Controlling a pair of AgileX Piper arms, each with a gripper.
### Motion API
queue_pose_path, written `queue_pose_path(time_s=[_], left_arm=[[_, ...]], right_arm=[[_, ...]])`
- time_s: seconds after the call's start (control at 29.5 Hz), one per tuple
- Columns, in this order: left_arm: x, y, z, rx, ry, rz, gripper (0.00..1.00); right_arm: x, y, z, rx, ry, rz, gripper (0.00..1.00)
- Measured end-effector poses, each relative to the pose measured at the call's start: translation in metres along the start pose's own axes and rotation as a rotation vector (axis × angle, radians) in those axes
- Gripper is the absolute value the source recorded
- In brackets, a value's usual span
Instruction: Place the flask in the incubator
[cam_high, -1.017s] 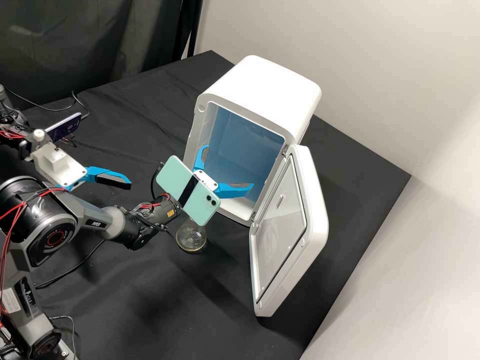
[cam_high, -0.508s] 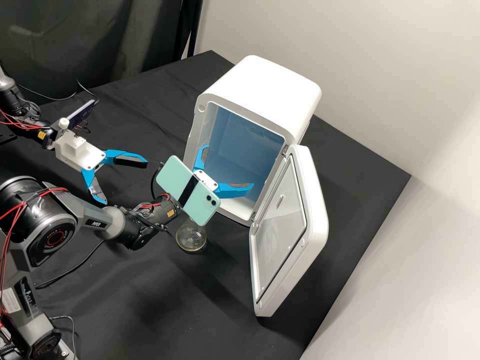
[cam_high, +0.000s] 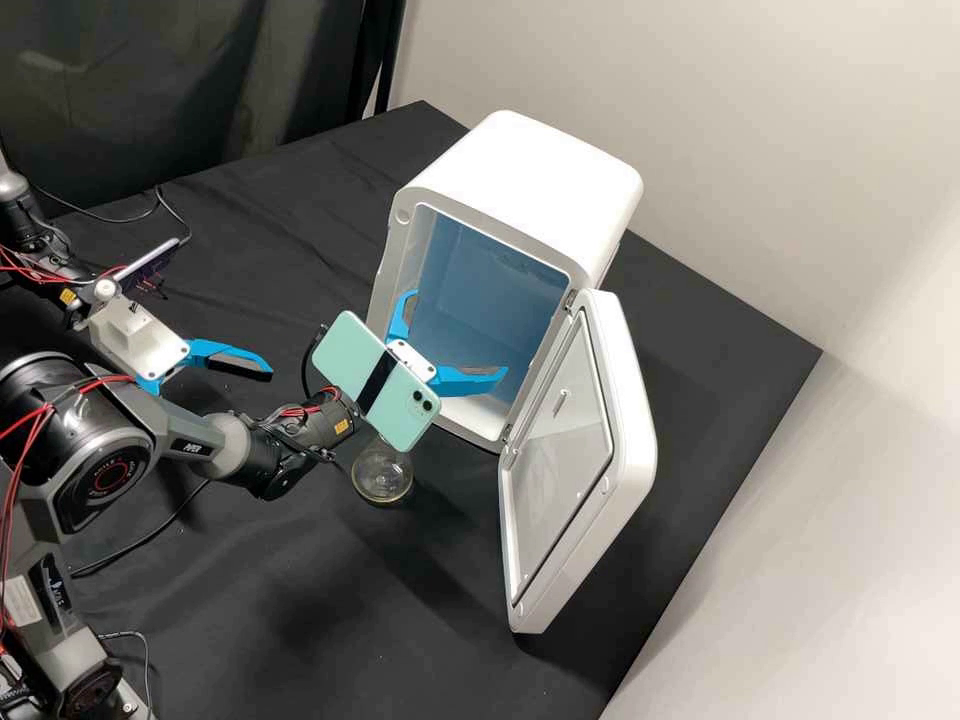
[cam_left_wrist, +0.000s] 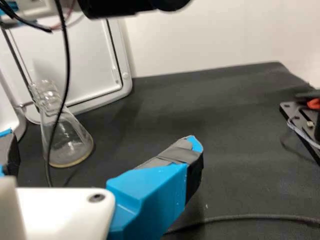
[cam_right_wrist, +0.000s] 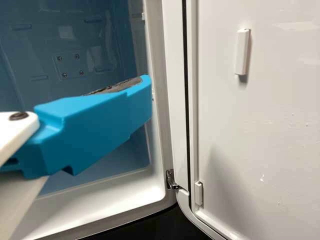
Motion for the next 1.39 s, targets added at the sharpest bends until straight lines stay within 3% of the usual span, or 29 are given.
queue_pose_path(time_s=[0.24,0.51,0.75,1.39], left_arm=[[0.001,-0.003,-0.007,-0.006,0.021,-0.009,1.0],[0.008,-0.0083,-0.037,-0.028,0.109,-0.023,1.0],[0.006,-0.0037,-0.058,-0.04,0.175,-0.011,1.0],[0.005,-0.0041,-0.067,-0.046,0.201,-0.011,1.0]], right_arm=[[0.0,0.0,0.0,0.0,0.0,0.0,1.0],[0.0,0.0,0.0,0.0,0.0,0.0,1.0],[0.0,0.0,0.0,0.0,0.0,0.0,1.0],[0.0,0.002,0.002,0.007,-0.004,0.01,1.0]])
